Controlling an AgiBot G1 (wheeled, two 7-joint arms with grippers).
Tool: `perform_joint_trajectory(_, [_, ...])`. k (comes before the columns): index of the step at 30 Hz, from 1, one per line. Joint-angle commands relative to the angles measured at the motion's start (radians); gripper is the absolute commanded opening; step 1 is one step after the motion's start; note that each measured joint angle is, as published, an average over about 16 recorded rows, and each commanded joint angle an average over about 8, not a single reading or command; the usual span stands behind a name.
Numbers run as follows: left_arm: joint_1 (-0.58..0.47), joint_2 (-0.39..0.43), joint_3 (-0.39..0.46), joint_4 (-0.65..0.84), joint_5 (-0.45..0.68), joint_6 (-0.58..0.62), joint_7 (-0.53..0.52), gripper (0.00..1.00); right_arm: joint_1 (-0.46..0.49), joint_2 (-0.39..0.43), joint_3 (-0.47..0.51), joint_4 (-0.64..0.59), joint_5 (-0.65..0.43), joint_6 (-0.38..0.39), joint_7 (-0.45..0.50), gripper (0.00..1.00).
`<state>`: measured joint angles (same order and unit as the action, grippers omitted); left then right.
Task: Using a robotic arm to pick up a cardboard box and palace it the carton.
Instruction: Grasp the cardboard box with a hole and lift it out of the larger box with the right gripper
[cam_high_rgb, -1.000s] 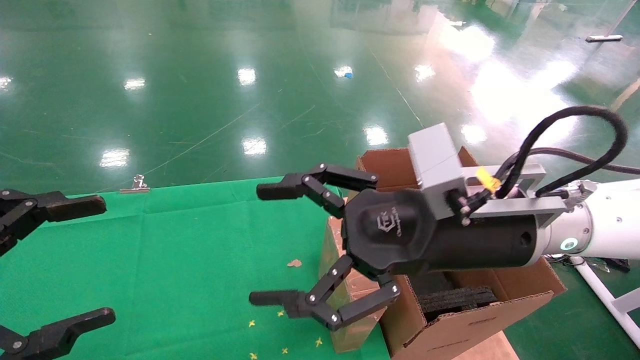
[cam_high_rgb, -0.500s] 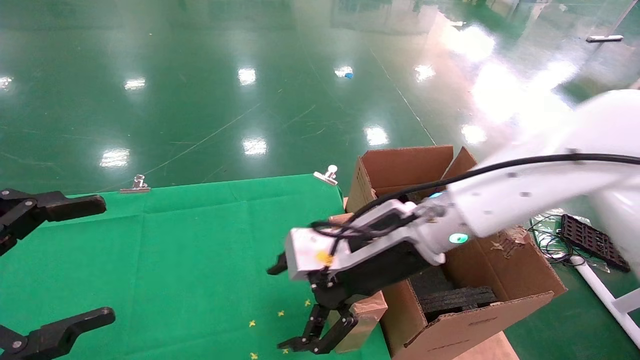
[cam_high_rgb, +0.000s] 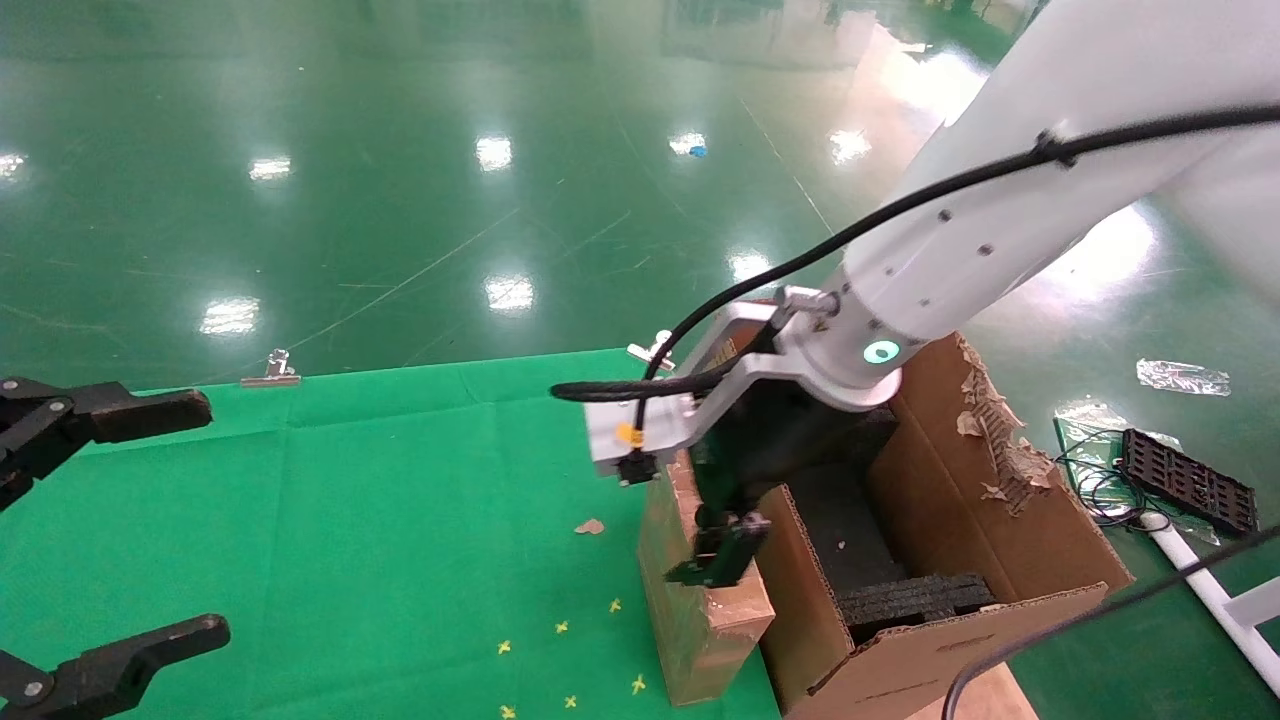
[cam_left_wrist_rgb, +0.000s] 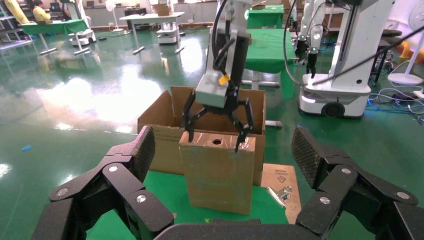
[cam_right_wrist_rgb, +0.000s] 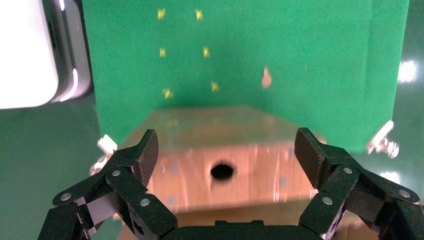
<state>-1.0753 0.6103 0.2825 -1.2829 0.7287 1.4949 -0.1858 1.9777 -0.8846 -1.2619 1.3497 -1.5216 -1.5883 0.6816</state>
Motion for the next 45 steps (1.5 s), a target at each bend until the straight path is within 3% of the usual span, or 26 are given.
perform_joint_trajectory(1, [0.000, 0.000, 0.000, 0.000, 0.000, 0.000, 0.000, 1.00, 0.063, 0.002, -0.060, 0.000, 0.019, 0.000, 0.031, 1.00])
perform_joint_trajectory(7, [0.000, 0.000, 0.001, 0.000, 0.000, 0.000, 0.000, 1.00, 0.172, -0.004, -0.208, 0.001, 0.073, 0.009, 0.059, 1.00])
perform_joint_trajectory(14, [0.000, 0.000, 0.001, 0.000, -0.001, 0.000, 0.001, 1.00, 0.205, -0.020, -0.319, 0.003, 0.123, 0.029, 0.065, 1.00])
perform_joint_trajectory(30, [0.000, -0.001, 0.002, 0.000, -0.002, -0.001, 0.001, 1.00, 0.233, -0.027, -0.395, -0.001, 0.149, 0.070, 0.114, 1.00])
perform_joint_trajectory(35, [-0.001, -0.001, 0.003, 0.000, -0.002, -0.001, 0.001, 1.00, 0.256, 0.007, -0.386, -0.037, 0.193, 0.075, 0.212, 1.00])
perform_joint_trajectory(45, [-0.001, -0.001, 0.003, 0.000, -0.002, -0.001, 0.002, 1.00, 0.239, -0.017, -0.414, -0.217, 0.234, 0.076, 0.551, 1.00])
